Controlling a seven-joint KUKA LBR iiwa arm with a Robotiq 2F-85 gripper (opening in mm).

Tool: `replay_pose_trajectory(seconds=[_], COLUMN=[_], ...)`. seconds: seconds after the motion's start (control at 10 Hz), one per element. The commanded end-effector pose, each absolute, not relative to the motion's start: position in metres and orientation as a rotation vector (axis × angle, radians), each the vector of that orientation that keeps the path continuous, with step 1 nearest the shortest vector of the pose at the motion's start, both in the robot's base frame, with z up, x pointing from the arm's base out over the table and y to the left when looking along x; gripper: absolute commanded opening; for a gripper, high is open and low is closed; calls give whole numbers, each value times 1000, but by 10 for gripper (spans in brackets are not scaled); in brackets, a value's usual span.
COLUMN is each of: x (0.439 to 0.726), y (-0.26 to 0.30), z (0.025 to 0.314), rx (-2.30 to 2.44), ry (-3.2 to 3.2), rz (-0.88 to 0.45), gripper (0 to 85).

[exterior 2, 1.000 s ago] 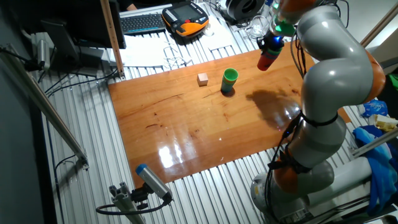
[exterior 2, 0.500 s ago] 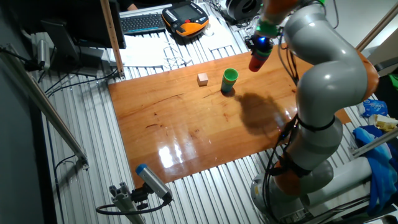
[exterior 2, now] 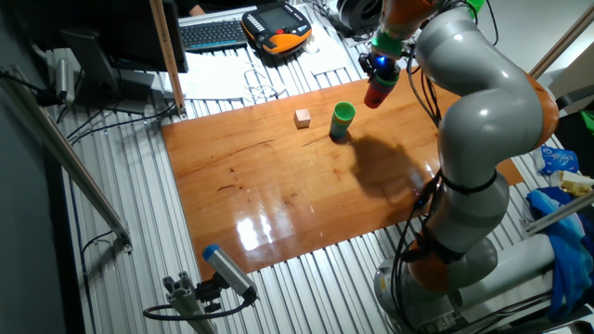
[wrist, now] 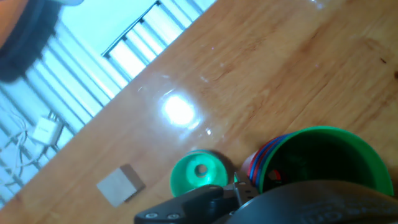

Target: Stack the cups

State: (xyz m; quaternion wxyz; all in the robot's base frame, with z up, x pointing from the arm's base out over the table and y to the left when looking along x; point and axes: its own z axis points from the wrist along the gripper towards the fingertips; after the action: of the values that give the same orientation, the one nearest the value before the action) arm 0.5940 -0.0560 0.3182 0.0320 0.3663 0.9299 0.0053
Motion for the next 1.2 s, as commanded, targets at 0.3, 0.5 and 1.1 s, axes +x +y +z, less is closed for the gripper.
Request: replay_pose_trajectory(seconds=[0.3,0.5,1.1], x=[594,594,604], y=[-56,-56,-10], z=[318,318,316], rx=[544,333,496], ry=[3083,3155,3106], rz=[28,56,41], gripper=[0,0,0])
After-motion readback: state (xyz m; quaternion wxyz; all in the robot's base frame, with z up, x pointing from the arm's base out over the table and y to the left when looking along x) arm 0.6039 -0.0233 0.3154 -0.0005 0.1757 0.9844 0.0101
